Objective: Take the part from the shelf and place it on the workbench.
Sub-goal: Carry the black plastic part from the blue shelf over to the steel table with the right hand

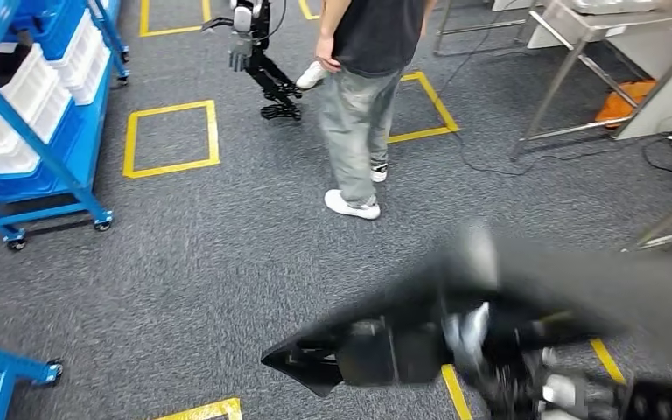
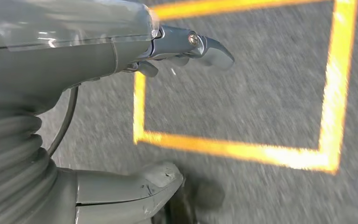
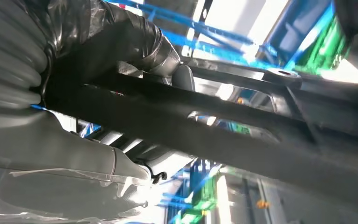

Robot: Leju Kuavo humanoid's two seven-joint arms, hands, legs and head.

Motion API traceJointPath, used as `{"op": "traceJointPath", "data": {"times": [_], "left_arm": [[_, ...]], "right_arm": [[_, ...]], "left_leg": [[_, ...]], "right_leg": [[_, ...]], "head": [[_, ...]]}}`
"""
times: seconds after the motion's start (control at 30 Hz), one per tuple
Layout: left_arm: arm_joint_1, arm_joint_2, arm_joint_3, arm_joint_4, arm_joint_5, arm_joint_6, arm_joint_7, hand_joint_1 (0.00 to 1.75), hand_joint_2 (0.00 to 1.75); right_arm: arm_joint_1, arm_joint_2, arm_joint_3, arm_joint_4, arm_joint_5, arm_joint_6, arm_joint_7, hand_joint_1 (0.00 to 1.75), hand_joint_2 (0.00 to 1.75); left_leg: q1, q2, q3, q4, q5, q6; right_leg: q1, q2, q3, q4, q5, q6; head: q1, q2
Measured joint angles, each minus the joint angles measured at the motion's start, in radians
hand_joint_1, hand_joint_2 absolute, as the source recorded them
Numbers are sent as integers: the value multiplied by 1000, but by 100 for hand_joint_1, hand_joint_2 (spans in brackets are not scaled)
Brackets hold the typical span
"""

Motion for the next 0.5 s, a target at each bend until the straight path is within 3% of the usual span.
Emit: {"op": "traceJointPath", "data": {"times": [0.07,0.13,0.2,0.27,0.33,0.37,0.4,0.43,0.5], "left_arm": [[7,0,1,1,6,-33,-7,0,175],[8,0,1,1,7,-53,-14,0,175],[5,1,1,1,6,-63,-22,0,175],[7,3,1,1,1,-68,-30,0,175],[13,4,1,1,-3,-70,-33,0,175],[14,5,1,1,-3,-71,-35,0,175],[13,6,1,1,-3,-72,-37,0,175],[12,6,1,1,-3,-73,-40,0,175],[9,6,1,1,-2,-74,-44,0,175]], "right_arm": [[47,6,2,-3,24,19,-35,147,175],[73,13,3,-3,28,22,-39,147,175],[83,19,3,-3,22,21,-31,147,175],[86,27,5,-3,12,21,-18,147,175],[90,35,9,-3,4,20,-8,147,175],[92,39,12,-3,1,20,-5,147,175],[94,41,14,-4,-2,19,-3,147,175],[95,43,17,-5,-6,17,-1,147,175],[96,47,22,-12,-13,10,0,147,175]], "left_leg": [[1,-22,20,-43,3,5],[-2,-2,23,-49,5,18],[-2,22,25,-54,9,33],[-6,47,25,-56,9,44],[-12,74,23,-56,8,48],[-14,86,23,-56,8,49],[-15,97,24,-56,7,49],[-17,107,26,-56,6,49],[-19,123,32,-56,3,47]], "right_leg": [[-1,21,-8,5,1,11],[-5,39,-15,5,4,21],[-4,9,-32,40,-20,29],[-4,-45,-83,150,-81,35],[-5,-66,-144,277,-133,38],[-5,-69,-158,307,-137,38],[-4,-72,-148,292,-120,35],[-2,-77,-118,239,-89,31],[10,-112,-33,86,-29,15]], "head": [[0,0],[0,0],[0,0],[0,0],[0,0],[0,0],[0,0],[0,0],[0,0]]}}
